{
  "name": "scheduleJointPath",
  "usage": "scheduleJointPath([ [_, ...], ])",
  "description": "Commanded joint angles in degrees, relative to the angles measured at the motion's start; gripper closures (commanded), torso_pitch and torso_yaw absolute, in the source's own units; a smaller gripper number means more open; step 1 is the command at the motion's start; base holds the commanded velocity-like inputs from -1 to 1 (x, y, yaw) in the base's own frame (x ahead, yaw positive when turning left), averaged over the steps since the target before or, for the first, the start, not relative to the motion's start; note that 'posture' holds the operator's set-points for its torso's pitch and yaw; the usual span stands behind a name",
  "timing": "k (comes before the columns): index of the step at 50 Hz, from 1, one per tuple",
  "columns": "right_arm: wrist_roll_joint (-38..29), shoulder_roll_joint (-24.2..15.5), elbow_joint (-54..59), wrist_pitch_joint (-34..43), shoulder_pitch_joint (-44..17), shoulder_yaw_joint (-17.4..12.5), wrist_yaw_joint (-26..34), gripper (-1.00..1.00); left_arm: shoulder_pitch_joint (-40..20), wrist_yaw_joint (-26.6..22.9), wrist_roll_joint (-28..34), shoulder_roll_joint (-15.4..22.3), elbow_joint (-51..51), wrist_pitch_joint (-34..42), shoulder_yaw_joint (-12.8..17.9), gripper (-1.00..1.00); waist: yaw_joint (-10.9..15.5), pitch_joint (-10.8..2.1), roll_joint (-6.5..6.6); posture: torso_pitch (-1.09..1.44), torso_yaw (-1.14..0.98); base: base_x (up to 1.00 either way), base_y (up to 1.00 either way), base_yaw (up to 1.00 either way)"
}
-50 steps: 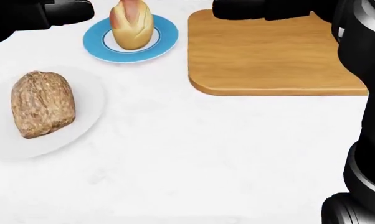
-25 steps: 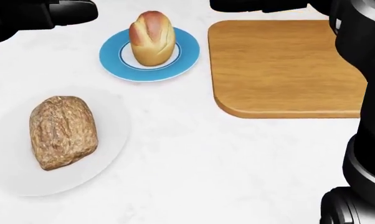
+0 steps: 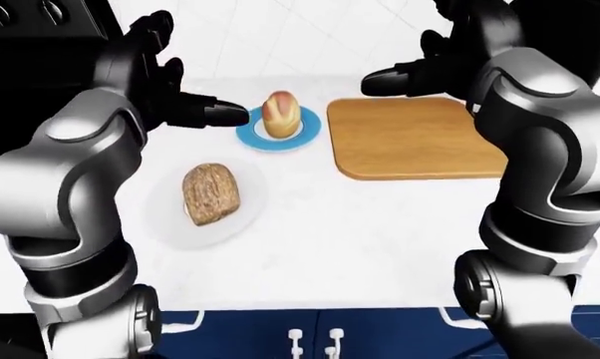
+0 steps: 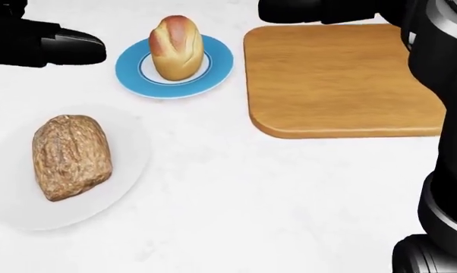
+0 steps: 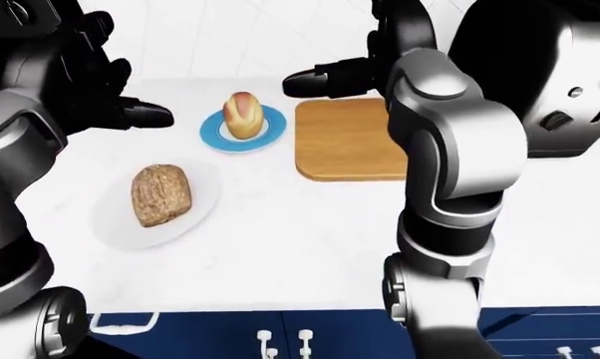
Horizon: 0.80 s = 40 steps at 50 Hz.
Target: Place all breads on the cutting board.
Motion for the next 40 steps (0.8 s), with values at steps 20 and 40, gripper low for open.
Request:
scheduleJointPath([
  [20, -0.49, -1.14, -0.48, -2.06, -1.86, -0.76, 0.38, -1.00, 7.25, -11.46, 3.33, 3.03, -20.51, 11.54, 1.85, -1.00, 0.24, -1.63, 0.04, 0.00, 0.00, 0.00, 0.00, 0.00],
  [40, 0.21, -0.91, -1.97, -2.19, 0.16, -1.25, -0.18, -1.00, 14.22, -22.11, 16.21, 2.08, -23.94, 8.11, -1.86, -1.00, 0.54, -2.02, -0.23, 0.00, 0.00, 0.00, 0.00, 0.00],
])
